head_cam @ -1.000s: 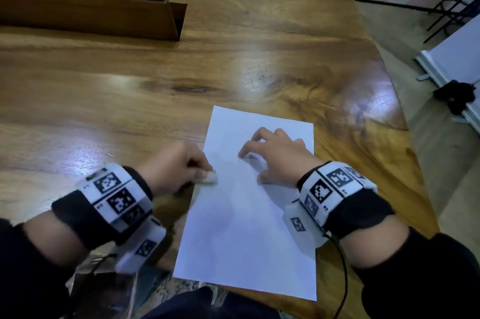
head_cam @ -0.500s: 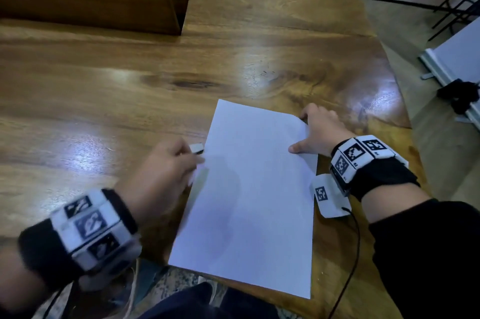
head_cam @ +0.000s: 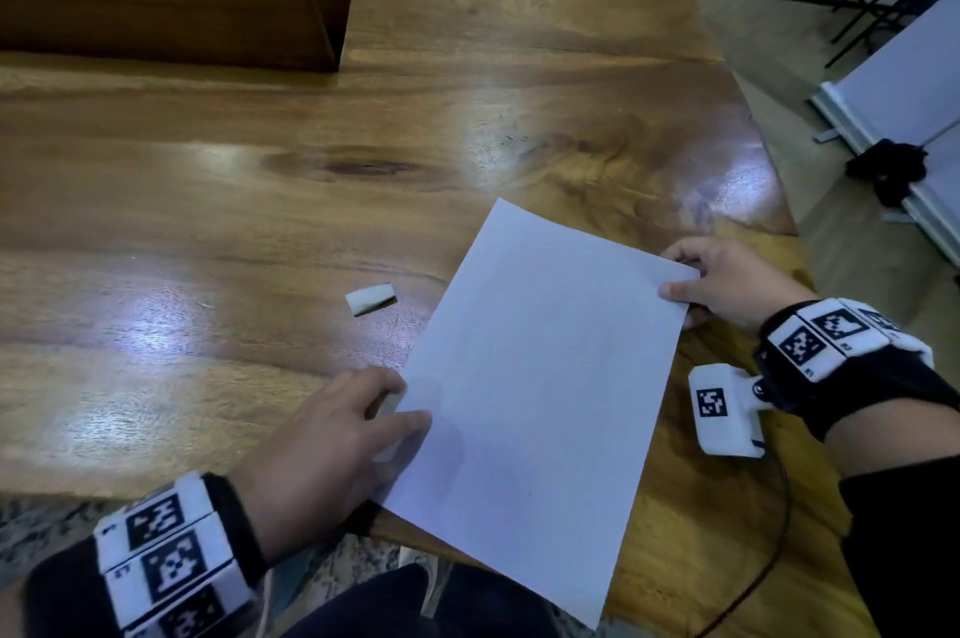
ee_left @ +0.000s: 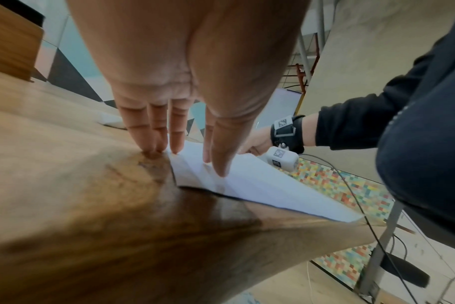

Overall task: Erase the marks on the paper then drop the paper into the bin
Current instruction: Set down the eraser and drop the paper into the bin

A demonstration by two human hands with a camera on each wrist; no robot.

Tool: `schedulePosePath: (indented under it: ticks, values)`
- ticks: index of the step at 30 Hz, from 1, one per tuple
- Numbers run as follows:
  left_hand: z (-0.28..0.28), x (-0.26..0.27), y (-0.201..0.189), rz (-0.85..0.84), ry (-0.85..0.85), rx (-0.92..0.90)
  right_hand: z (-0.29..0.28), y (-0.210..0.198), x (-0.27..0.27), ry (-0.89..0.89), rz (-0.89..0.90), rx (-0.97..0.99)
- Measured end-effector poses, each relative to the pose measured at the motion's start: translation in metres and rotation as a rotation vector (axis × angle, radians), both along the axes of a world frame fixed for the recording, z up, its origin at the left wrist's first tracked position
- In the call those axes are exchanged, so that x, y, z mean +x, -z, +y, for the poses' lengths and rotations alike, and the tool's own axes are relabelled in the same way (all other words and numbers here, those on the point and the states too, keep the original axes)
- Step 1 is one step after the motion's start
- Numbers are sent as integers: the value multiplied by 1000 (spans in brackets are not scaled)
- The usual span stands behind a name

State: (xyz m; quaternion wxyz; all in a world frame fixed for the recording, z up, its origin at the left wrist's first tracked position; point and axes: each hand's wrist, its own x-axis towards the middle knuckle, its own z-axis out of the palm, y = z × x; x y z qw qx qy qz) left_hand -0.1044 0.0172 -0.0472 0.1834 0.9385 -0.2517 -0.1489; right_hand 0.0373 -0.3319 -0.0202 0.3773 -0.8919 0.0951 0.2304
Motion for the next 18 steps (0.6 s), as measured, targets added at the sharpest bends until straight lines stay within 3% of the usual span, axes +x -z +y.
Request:
schedulePosePath:
  ticks: [6, 9, 13, 18]
  values:
    - [16, 1, -5, 54, -133, -147, -24, -3, -22, 175, 12, 265]
    - [21, -3, -12, 129, -282, -270, -31, -6, -29, 238, -1, 403]
    - [17, -7, -24, 214, -429, -415, -29, -10, -31, 201, 5, 508]
    - [17, -16, -36, 439, -586, -700, -8, -20, -30, 113, -57, 556]
